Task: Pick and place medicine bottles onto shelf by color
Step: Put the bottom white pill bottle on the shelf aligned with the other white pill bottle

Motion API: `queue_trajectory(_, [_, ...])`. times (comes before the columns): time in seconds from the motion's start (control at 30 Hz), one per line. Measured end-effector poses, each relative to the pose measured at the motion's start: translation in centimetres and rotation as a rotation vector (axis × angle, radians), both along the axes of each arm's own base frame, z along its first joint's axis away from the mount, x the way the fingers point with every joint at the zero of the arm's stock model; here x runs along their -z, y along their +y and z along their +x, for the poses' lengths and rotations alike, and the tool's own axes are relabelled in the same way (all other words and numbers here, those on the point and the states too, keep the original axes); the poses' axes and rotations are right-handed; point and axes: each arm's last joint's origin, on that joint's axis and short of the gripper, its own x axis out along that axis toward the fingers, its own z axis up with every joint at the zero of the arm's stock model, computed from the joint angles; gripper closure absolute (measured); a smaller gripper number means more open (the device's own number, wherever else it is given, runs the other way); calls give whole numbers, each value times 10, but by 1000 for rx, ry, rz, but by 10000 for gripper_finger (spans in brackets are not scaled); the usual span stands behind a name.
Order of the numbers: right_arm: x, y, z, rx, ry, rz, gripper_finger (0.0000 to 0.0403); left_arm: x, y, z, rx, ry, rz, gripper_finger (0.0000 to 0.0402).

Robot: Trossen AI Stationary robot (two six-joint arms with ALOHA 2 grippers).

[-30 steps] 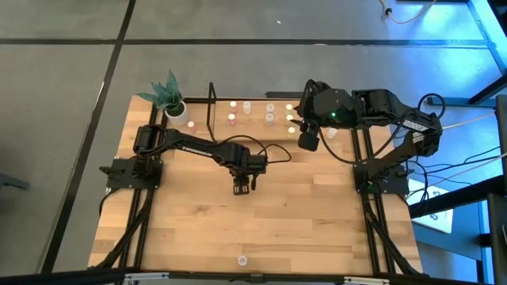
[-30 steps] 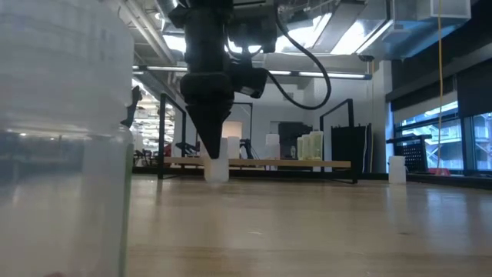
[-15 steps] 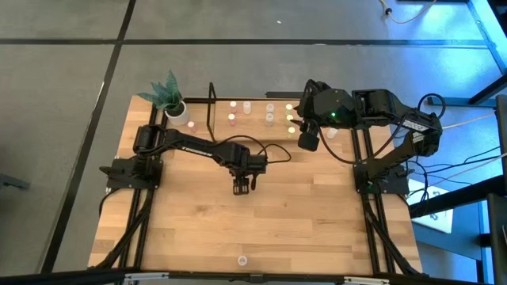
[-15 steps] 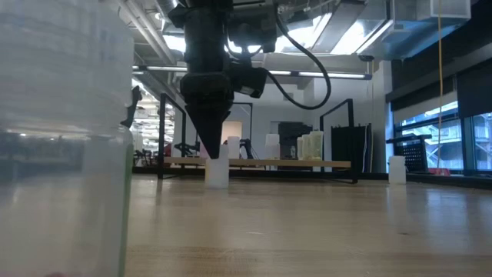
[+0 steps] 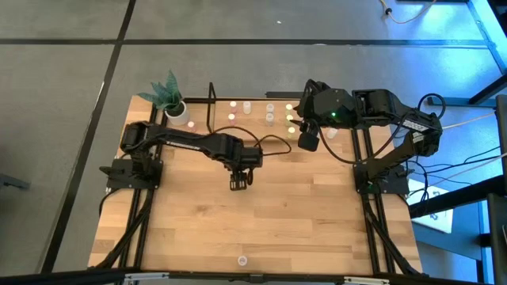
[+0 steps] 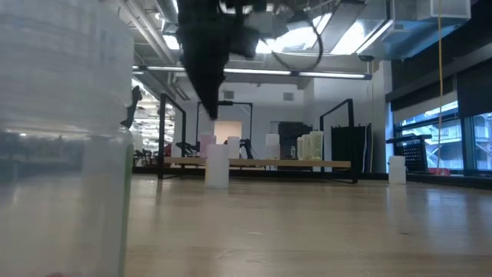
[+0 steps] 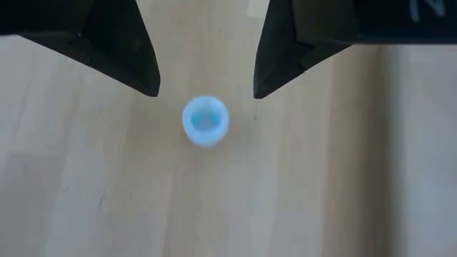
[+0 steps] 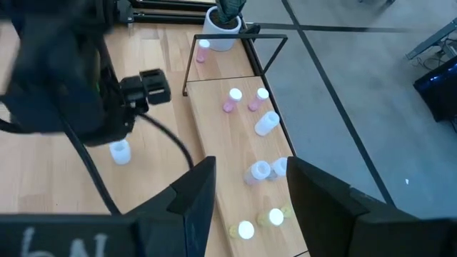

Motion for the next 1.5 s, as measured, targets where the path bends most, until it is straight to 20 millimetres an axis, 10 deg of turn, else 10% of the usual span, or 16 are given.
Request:
queue_trajectory(0.37, [0, 0, 0, -6, -1, 5, 229, -72, 4, -39, -277, -201, 64, 181])
queue_trajectory(1.03, [-7, 1, 16, -46, -133, 28, 229, -133, -46, -126, -317, -364, 187, 182])
queue_trajectory(1.5, [63, 33, 90, -469, 151, 178, 229, -166, -64, -193, -207, -538, 170, 182])
